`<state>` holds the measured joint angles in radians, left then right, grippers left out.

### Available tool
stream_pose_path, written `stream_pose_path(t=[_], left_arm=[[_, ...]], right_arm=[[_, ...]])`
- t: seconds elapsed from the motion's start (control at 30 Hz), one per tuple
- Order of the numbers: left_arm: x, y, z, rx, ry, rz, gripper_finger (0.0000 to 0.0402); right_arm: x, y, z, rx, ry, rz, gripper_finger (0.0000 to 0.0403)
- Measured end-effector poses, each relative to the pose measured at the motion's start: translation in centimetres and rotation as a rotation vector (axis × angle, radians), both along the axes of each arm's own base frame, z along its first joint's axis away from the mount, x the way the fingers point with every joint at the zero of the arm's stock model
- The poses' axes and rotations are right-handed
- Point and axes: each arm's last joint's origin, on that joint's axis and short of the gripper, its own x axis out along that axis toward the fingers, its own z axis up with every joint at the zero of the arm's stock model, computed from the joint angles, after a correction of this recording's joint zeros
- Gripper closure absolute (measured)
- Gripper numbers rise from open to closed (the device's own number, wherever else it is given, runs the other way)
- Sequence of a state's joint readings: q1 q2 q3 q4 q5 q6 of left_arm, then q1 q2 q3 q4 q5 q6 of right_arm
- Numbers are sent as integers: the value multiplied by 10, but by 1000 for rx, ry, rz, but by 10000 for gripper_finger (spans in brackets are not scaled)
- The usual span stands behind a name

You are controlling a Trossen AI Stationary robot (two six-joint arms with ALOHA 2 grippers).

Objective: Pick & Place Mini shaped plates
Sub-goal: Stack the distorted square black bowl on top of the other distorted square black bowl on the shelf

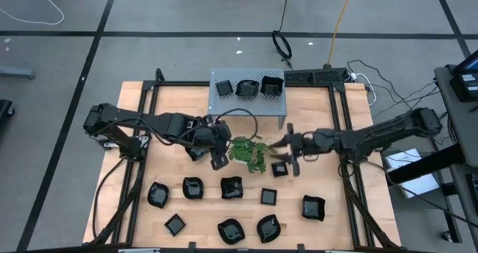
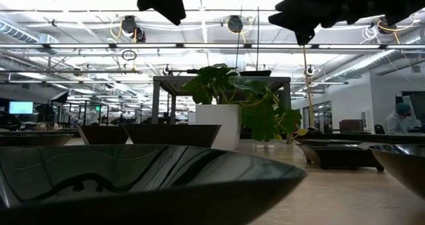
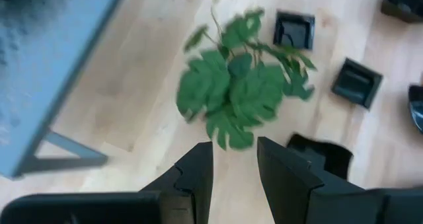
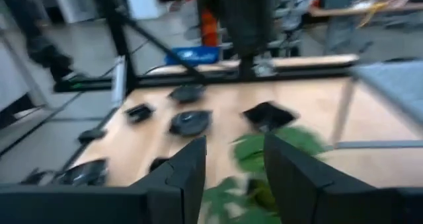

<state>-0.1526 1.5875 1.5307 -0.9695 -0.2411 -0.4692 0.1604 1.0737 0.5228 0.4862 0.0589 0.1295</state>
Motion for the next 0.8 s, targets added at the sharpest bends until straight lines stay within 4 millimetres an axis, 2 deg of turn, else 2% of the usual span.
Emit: stream_pose_path(t=[0.23,0.47,0.6,0.8], left_arm=[[-4,-10,-2,-48,25,8,279],[-5,-14,-2,-74,20,26,279],[-5,-16,-2,-104,24,18,279],[-15,-19,10,-154,-4,-13,279]], right_arm=[[26,37,-23,-52,102,64,261],[64,70,-38,-114,180,143,261],[88,86,-49,-166,239,172,261],[120,101,-61,-223,279,191,261]])
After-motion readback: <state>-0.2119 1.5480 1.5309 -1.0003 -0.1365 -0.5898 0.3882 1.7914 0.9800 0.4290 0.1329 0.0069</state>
